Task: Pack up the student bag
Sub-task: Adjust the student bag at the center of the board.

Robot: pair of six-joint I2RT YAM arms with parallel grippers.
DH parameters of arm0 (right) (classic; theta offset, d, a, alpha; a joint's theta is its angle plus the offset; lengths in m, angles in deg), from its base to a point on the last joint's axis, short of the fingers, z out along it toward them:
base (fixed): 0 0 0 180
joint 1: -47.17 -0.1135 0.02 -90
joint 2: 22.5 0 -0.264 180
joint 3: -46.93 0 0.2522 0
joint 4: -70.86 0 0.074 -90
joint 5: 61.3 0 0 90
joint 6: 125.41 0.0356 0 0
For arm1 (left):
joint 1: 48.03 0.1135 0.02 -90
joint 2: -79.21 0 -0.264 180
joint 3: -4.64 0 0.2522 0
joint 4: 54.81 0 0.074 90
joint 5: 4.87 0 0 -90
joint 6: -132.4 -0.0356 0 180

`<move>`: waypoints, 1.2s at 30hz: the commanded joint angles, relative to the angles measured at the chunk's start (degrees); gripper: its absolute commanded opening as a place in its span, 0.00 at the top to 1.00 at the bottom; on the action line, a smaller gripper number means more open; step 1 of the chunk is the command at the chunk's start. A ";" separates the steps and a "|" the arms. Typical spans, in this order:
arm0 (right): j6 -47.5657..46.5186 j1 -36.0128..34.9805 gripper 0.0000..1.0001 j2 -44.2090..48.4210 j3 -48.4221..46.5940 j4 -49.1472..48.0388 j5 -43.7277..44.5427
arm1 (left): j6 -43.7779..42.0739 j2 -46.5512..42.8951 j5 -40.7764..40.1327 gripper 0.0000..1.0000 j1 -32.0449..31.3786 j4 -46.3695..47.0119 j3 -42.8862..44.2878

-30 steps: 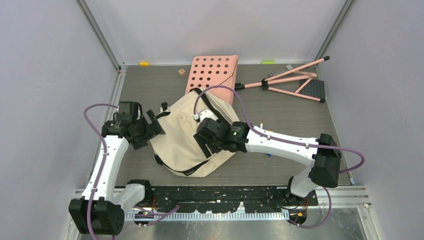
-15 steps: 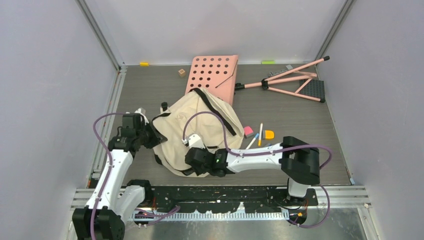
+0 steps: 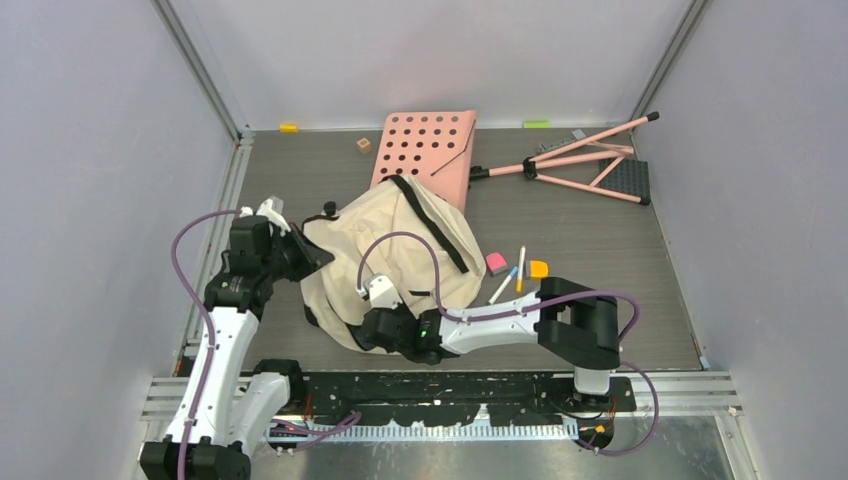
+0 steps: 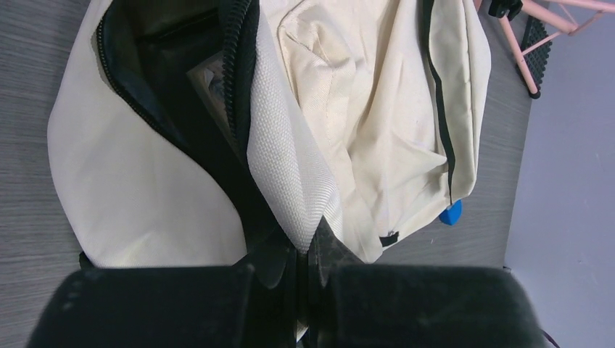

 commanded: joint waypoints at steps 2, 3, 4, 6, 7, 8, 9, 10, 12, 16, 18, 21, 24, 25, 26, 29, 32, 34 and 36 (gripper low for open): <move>6.16 -3.30 0.56 1.26 -3.43 16.32 14.58 | -2.15 -1.95 -2.36 1.00 0.31 4.66 3.12; 7.59 -4.29 0.56 1.79 -3.97 18.57 15.87 | -2.87 -1.92 -2.58 1.00 0.29 4.46 3.12; 8.42 -4.73 0.56 3.01 -4.23 22.66 18.52 | -3.59 -1.89 -2.75 1.00 0.29 4.23 3.07; 11.76 -6.00 0.56 4.68 -4.98 28.46 22.36 | -4.84 -1.69 -3.04 1.00 0.29 3.77 2.79; 14.66 -6.41 0.56 5.17 -5.26 30.23 24.45 | -5.30 -1.61 -3.28 1.00 0.29 3.65 2.53; 15.95 -6.50 0.56 6.01 -5.19 33.13 25.20 | -5.67 -1.68 -3.51 1.00 0.29 3.56 2.15; 18.61 -6.56 0.56 6.75 -4.65 35.39 26.39 | -5.94 -1.80 -3.68 1.00 0.29 3.58 1.83; 19.99 -6.57 0.56 7.03 -4.31 36.50 26.88 | -5.97 -1.97 -3.78 1.00 0.29 3.54 1.50; 24.48 -6.58 0.57 7.55 -3.41 39.84 28.00 | -5.75 -2.77 -3.36 1.00 0.29 3.81 0.66; 31.21 -6.58 0.57 8.59 -1.70 44.33 27.91 | -5.75 -4.25 0.36 1.00 0.29 4.95 -1.04; 31.25 -6.58 0.57 9.81 -0.85 42.90 27.00 | -6.25 -4.48 2.54 1.00 0.29 5.62 -2.01; 27.79 -6.58 0.55 12.46 -0.65 37.15 25.46 | -7.45 -4.34 3.61 1.00 0.29 5.09 -2.56; 24.02 -6.54 0.48 13.87 -1.34 31.48 24.24 | -8.26 -4.38 3.48 1.00 0.29 4.51 -2.94; 23.40 -6.56 0.42 13.88 -1.64 29.12 23.86 | -8.16 -4.46 3.49 1.00 0.29 4.57 -3.08; 22.65 -6.58 0.39 13.68 -2.51 28.18 23.81 | -8.03 -4.50 3.56 1.00 0.29 4.77 -3.21; 21.74 -6.39 0.28 10.09 -5.48 26.61 24.06 | -7.76 -4.35 4.10 1.00 0.29 5.33 -3.24; 21.73 -5.92 0.25 4.39 -10.11 28.05 23.93 | -8.03 -4.16 4.73 1.00 0.29 5.46 -2.82; 21.90 -5.32 0.25 1.48 -12.23 28.75 23.38 | -8.26 -4.24 4.90 1.00 0.29 5.47 -2.30; 22.03 -4.65 0.23 -0.73 -13.33 28.76 22.88 | -8.64 -4.45 4.97 1.00 0.29 5.41 -1.76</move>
